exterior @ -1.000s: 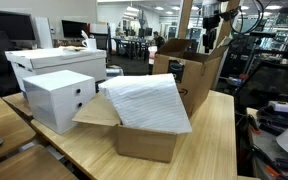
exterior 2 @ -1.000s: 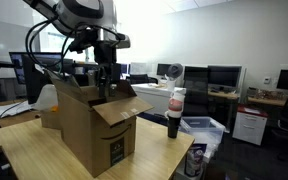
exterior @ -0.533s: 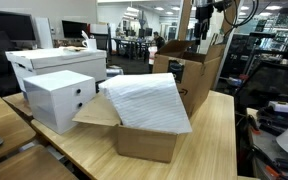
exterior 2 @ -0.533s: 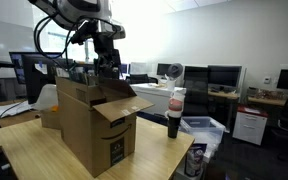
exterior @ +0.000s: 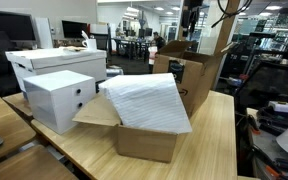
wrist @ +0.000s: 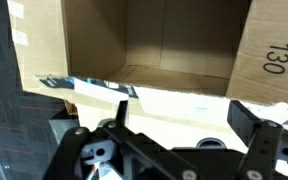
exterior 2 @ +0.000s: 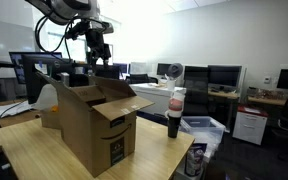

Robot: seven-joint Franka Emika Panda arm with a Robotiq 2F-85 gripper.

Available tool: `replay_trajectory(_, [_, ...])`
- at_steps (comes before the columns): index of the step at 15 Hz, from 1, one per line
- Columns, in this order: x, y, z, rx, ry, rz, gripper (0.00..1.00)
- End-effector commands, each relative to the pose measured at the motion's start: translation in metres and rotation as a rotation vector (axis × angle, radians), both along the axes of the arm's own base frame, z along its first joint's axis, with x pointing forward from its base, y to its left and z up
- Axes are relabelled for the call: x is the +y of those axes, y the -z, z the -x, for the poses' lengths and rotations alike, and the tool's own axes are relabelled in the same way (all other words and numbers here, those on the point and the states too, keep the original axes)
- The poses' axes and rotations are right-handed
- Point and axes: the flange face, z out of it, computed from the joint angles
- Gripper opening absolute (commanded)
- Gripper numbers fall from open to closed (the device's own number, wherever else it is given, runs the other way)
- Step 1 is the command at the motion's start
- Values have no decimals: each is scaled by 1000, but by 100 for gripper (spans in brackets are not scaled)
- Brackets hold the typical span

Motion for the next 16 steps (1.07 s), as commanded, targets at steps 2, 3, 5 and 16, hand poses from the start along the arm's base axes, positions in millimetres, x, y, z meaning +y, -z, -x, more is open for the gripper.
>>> replay_trajectory(2, [78, -9, 4, -14, -83, -66, 100])
replay_trajectory(3, [103, -8, 9, -18, -112, -134, 100])
replay_trajectory(5, [135, -11, 14, -15, -149, -217, 100])
replay_trajectory(16, [240, 59, 34, 101, -177, -493, 100])
